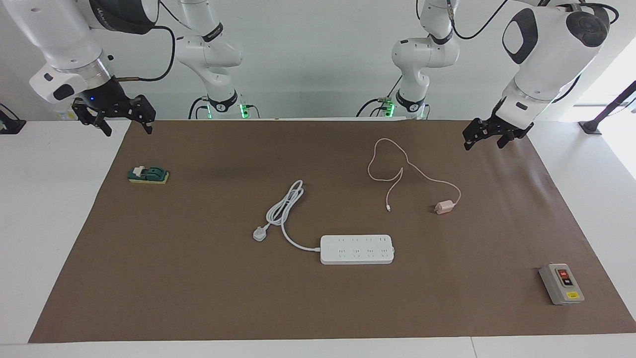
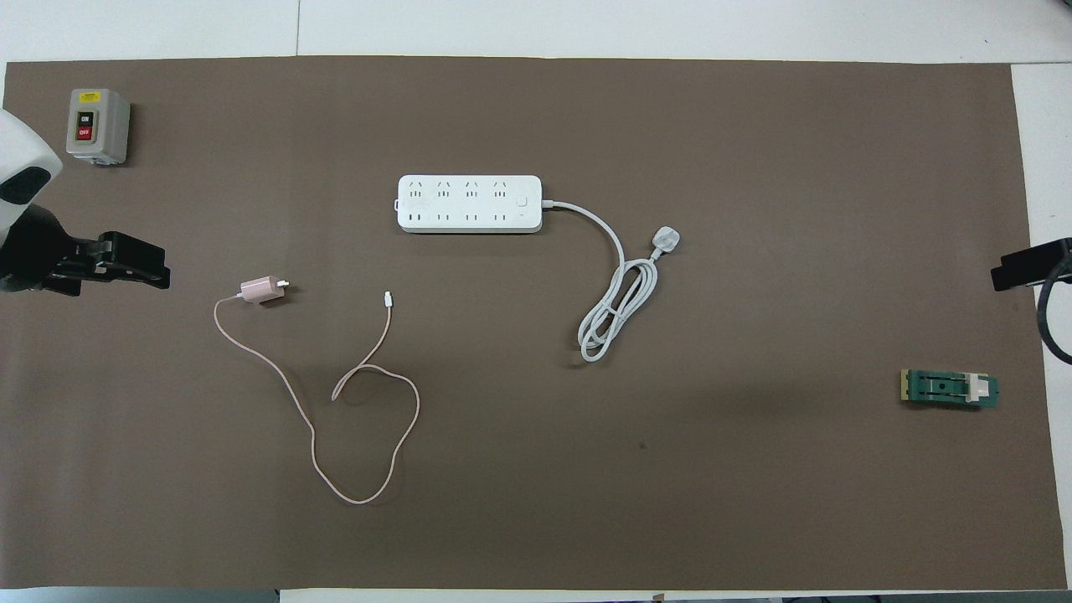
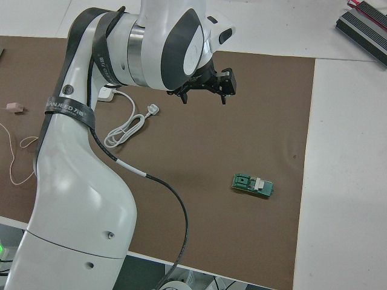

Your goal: Unplug charger and place it aside

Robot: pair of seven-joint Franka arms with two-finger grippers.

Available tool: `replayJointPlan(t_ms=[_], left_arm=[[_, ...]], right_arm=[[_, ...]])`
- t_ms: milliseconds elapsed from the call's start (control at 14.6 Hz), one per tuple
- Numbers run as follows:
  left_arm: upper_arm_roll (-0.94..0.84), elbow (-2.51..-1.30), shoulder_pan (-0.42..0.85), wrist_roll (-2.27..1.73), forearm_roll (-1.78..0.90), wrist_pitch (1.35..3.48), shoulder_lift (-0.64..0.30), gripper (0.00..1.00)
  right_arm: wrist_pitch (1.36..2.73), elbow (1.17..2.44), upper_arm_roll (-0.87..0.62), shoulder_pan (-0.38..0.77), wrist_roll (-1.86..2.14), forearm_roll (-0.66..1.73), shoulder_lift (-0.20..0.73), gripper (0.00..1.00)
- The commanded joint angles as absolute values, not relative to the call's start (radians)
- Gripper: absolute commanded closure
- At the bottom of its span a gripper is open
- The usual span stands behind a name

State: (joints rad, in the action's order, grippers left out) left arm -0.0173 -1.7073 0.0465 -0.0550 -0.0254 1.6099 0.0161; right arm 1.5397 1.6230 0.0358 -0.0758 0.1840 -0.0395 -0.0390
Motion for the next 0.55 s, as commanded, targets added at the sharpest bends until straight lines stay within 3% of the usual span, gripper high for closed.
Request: replayJointPlan(t_ms=[0,478], left_arm=[[-0.021,-1.703,0.038,-0.040,-0.017,1.589,0.021,0.00],[-0.021,-1.703,0.037,-0.040,-0.018,1.601,0.021,0.00]], right_arm=[[1.545,1.649,0.021,-0.087,0.175,-0.046,-0.061,0.00],[1.546,1.649,0.021,-0.087,0.175,-0.044,-0.060,0.00]])
